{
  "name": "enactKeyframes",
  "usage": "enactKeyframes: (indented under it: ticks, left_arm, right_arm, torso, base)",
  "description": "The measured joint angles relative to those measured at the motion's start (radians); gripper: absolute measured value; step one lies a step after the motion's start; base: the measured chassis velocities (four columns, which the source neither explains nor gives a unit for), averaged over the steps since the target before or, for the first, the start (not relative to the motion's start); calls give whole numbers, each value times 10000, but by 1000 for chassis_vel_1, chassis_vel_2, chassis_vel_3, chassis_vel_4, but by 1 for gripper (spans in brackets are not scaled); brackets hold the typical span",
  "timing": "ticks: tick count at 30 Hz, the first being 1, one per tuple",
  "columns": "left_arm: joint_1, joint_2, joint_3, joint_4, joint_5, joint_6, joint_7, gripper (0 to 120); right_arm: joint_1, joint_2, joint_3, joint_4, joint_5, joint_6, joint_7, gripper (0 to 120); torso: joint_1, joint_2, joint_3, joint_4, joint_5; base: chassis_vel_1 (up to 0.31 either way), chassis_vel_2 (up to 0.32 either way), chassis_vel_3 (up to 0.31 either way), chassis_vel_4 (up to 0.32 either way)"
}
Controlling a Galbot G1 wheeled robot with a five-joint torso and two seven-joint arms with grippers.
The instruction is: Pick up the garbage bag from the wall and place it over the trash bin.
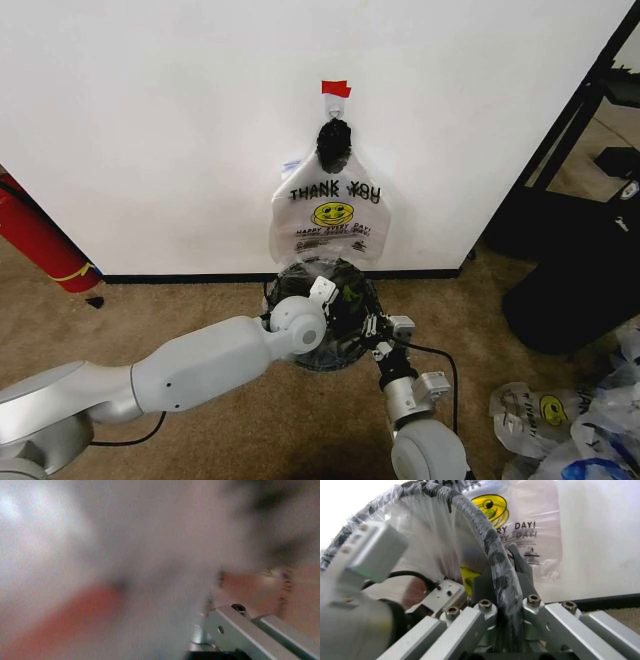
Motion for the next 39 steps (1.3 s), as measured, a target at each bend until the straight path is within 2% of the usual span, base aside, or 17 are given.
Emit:
enactKeyframes:
  ticks: [13, 22, 26, 32, 39]
  left_arm:
    - [-1, -342, -18, 700, 56, -22, 19, 0]
    - [78, -258, -87, 741, 148, -55, 51, 0]
    - [140, 81, -126, 205, 122, -84, 42, 0]
    - [336, 411, -541, -1139, -474, -34, -210, 0]
    - [257, 426, -580, -1599, -989, -15, -333, 0]
  right_arm:
    - [-200, -76, -140, 258, 136, -12, -67, 0]
    - [-220, -72, -122, 258, 395, -84, 3, 0]
    - [-26, -51, -40, 103, 931, -374, 236, 0]
    - [394, -46, 245, -287, 1583, -591, 488, 0]
    - [435, -131, 329, -259, 1582, -653, 502, 0]
  torso:
    - [0, 0, 0, 0, 0]
    - [0, 0, 0, 0, -1]
    - [0, 0, 0, 1, -1]
    - [-1, 0, 0, 0, -3]
    - [0, 0, 0, 0, 0]
  base:
    - [0, 0, 0, 0]
    - [0, 0, 0, 0]
    - [0, 0, 0, 0]
    - [0, 0, 0, 0]
    - [0, 0, 0, 0]
